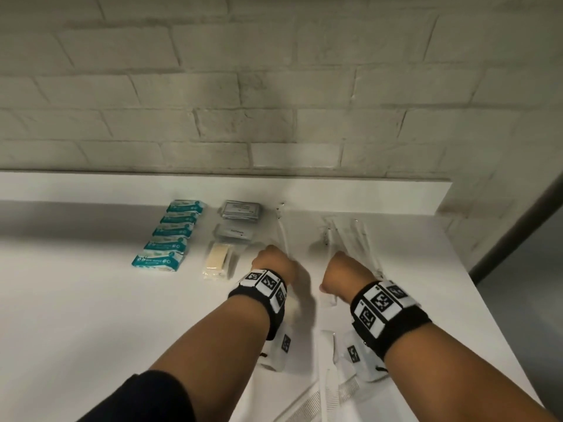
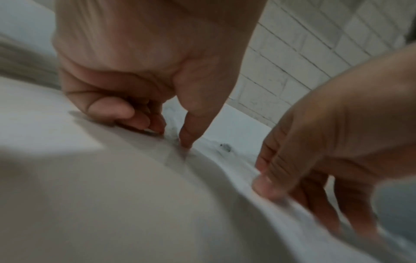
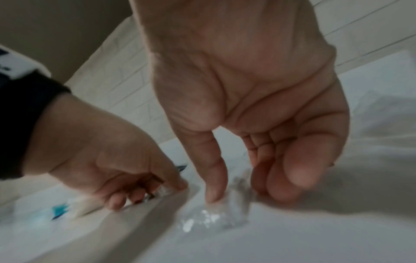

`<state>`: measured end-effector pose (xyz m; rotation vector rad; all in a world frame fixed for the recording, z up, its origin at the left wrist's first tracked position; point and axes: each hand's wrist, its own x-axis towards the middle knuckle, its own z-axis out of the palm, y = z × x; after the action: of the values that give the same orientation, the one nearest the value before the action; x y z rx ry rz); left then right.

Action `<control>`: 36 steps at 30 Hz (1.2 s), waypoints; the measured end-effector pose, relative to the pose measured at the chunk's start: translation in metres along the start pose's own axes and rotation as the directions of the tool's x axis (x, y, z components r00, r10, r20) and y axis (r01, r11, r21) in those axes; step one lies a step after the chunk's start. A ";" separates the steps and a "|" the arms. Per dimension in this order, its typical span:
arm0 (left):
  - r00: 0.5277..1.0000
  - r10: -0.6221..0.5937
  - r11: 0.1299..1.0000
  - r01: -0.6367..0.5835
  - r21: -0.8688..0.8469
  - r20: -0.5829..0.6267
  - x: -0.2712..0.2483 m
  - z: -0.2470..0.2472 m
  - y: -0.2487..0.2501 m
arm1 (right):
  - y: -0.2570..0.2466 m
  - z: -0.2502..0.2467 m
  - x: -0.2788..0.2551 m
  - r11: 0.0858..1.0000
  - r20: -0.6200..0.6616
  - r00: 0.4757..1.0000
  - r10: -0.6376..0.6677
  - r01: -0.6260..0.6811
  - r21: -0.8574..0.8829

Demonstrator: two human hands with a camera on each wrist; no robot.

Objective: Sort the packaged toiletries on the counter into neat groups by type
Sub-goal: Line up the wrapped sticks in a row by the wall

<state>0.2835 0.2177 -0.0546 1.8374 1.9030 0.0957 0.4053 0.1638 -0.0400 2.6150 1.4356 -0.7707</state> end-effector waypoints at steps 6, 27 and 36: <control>0.995 0.061 0.997 -0.064 0.049 0.074 -0.002 -0.017 -0.005 | 0.022 -0.015 -0.012 0.995 0.052 0.994 -0.093 0.095 -0.027; 0.772 0.585 0.707 -0.636 0.310 0.248 -0.046 -0.012 -0.033 | 0.027 -0.003 -0.035 0.871 0.034 0.907 -0.419 0.412 -0.267; 0.737 0.605 0.725 -0.667 0.175 0.302 -0.017 -0.019 -0.051 | -0.039 0.001 -0.043 0.895 0.073 0.916 -0.395 0.401 -0.196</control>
<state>0.2291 0.2026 -0.0522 2.5109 1.0835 -0.1522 0.3549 0.1522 -0.0143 2.1719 1.9580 -0.6439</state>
